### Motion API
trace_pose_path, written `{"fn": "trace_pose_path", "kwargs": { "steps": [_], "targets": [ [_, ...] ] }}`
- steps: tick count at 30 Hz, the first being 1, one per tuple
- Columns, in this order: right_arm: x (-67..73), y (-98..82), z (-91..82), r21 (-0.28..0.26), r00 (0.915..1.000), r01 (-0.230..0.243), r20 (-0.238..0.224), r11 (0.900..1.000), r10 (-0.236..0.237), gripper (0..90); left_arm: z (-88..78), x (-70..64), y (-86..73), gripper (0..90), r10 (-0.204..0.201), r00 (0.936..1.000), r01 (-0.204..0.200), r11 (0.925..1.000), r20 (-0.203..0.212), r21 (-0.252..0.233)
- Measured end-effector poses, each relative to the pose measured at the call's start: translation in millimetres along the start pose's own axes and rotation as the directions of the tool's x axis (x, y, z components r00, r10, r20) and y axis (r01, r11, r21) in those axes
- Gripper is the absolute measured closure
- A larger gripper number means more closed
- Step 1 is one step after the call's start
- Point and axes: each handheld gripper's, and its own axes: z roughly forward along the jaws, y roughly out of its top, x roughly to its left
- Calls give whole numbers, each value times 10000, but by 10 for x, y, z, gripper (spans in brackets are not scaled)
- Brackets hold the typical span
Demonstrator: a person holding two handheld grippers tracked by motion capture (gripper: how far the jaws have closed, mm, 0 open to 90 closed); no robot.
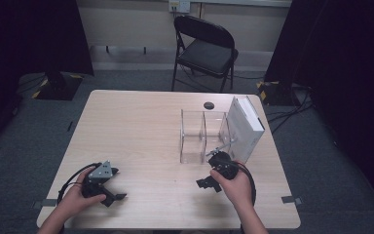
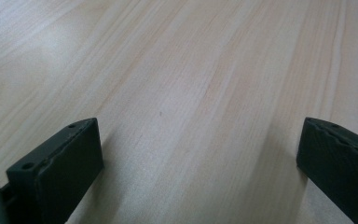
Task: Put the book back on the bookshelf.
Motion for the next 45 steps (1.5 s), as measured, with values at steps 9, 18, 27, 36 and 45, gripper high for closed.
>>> {"fn": "trace_pose_path", "kwargs": {
  "steps": [9,18,27,36,45],
  "targets": [
    [37,-8,96,116,9999,134,-65,9998,-133,165,0,0,0,0,-3,10000,3,10000,9,0],
    [89,3,154,203,9992,374,-172,9991,-370,165,1,0,0,0,-2,10000,2,10000,8,-1],
    [152,7,251,245,9987,450,-256,9987,-444,165,0,0,0,0,-1,10000,1,10000,5,3],
    [200,8,334,248,9972,673,-333,9974,-665,166,1,0,0,0,-5,10000,5,10000,10,-3],
    [235,-3,414,327,9968,713,-372,9969,-701,165,3,-3,-1,0,-51,10000,51,10000,4,-39]
  ]
}}
